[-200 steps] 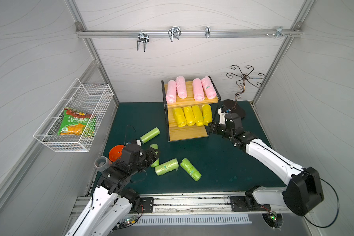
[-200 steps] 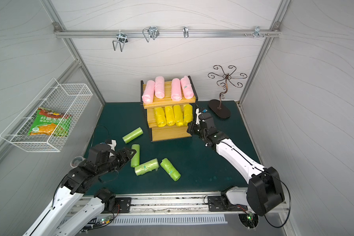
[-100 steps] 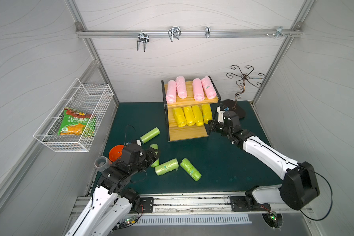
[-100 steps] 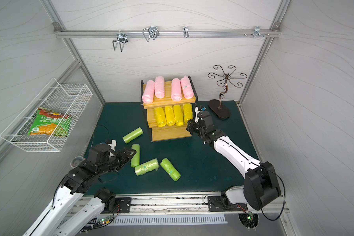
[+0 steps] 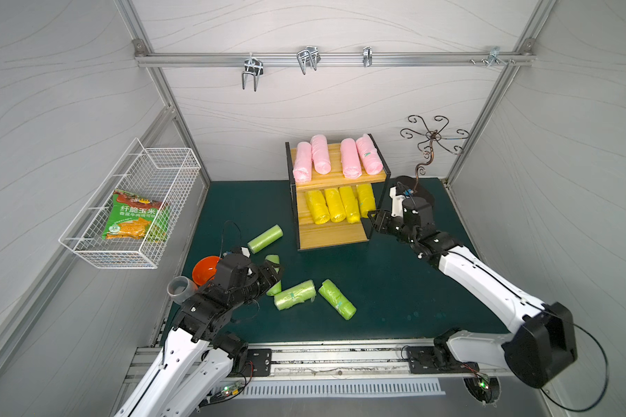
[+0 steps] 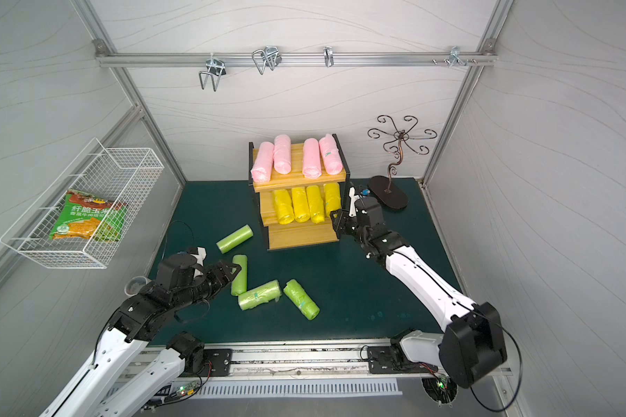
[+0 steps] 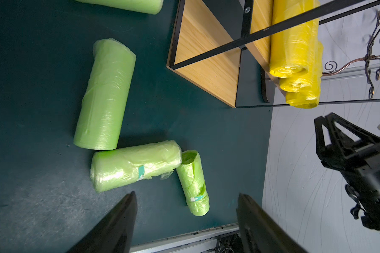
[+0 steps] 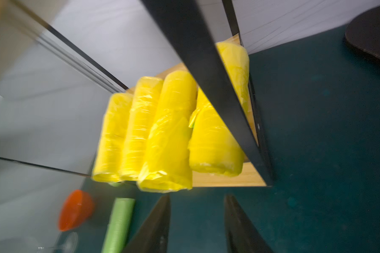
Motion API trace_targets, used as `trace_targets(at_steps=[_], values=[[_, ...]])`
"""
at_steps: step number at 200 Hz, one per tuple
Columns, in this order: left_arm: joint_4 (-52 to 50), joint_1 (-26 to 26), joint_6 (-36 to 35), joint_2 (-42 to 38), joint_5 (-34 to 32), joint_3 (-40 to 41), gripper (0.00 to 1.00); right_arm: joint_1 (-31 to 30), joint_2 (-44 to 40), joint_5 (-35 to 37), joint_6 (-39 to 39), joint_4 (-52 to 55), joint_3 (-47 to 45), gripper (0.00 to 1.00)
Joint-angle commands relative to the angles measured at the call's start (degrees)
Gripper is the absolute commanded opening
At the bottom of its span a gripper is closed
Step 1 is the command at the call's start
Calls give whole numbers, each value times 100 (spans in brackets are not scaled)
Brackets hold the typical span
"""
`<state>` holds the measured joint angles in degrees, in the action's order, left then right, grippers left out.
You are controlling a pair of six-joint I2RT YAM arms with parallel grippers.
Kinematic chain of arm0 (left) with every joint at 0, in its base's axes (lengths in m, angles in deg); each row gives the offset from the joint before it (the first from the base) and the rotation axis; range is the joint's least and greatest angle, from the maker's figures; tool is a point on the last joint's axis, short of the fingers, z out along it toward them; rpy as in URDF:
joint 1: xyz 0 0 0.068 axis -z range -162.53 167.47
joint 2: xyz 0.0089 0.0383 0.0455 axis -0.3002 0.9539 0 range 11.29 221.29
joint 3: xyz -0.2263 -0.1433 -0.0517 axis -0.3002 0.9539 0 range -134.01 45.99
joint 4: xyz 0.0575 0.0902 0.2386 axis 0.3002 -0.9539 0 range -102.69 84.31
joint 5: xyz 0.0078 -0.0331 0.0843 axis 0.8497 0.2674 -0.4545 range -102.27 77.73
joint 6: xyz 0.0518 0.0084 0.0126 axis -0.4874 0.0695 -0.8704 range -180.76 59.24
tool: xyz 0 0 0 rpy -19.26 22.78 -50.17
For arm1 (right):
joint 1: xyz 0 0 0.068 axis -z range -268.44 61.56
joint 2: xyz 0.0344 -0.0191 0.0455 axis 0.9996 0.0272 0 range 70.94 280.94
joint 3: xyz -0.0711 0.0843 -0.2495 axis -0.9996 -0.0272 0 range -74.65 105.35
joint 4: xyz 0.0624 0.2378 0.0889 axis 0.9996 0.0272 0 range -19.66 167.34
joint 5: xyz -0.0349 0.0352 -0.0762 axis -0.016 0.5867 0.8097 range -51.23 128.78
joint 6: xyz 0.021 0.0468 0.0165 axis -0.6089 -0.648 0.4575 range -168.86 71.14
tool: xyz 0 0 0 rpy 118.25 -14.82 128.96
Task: Sort the rolls of trash bags by color and place them on the shelf
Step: Place the roll of trash bags on the shelf, then pick up the roll of trash bags from the center of the board.
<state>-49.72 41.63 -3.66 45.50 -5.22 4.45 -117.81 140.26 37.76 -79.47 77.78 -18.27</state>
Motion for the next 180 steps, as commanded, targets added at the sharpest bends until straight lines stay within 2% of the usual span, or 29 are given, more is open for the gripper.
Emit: trace_targets(at_steps=[1, 15, 49, 75, 82, 85, 95, 99, 113, 119, 124, 140, 180], values=[[162, 25, -120, -9, -78, -71, 78, -72, -620, -353, 85, 651, -156, 56], [167, 27, -129, 14, -82, -85, 78, -83, -960, -650, 293, 997, -230, 62], [145, 27, -155, -10, -94, -100, 78, -176, -1389, -1873, 892, 2045, -339, 75], [123, 27, -147, -44, -130, -87, 80, -764, -1361, -1820, 1292, 2984, -420, 83], [121, 27, -147, -47, -136, -87, 81, -964, -1327, -1740, 1347, 3128, -488, 87], [110, 27, -147, -54, -136, -84, 82, -1041, -1311, -1722, 1366, 3172, -516, 92], [76, 27, -154, -60, -150, -95, 83, -1288, -1244, -1700, 1382, 3236, -649, 95], [46, 27, -155, -68, -164, -106, 83, -1380, -1215, -1690, 1367, 3239, -694, 99], [-38, 27, -164, -86, -200, -134, 86, -1679, -1046, -1569, 1320, 3239, -797, 99], [-80, 27, -172, -107, -224, -149, 95, -1818, -950, -1487, 1321, 3222, -823, 99], [-115, 23, -167, -127, -238, -158, 99, -1927, -866, -1396, 1316, 3205, -835, 99], [-149, 23, -157, -184, -271, -140, 99, -2179, -587, -1084, 1310, 2993, -923, 99], [-163, 27, -129, -279, -243, -99, 99, -2332, 135, -1116, 1225, 2236, -1130, 99]])
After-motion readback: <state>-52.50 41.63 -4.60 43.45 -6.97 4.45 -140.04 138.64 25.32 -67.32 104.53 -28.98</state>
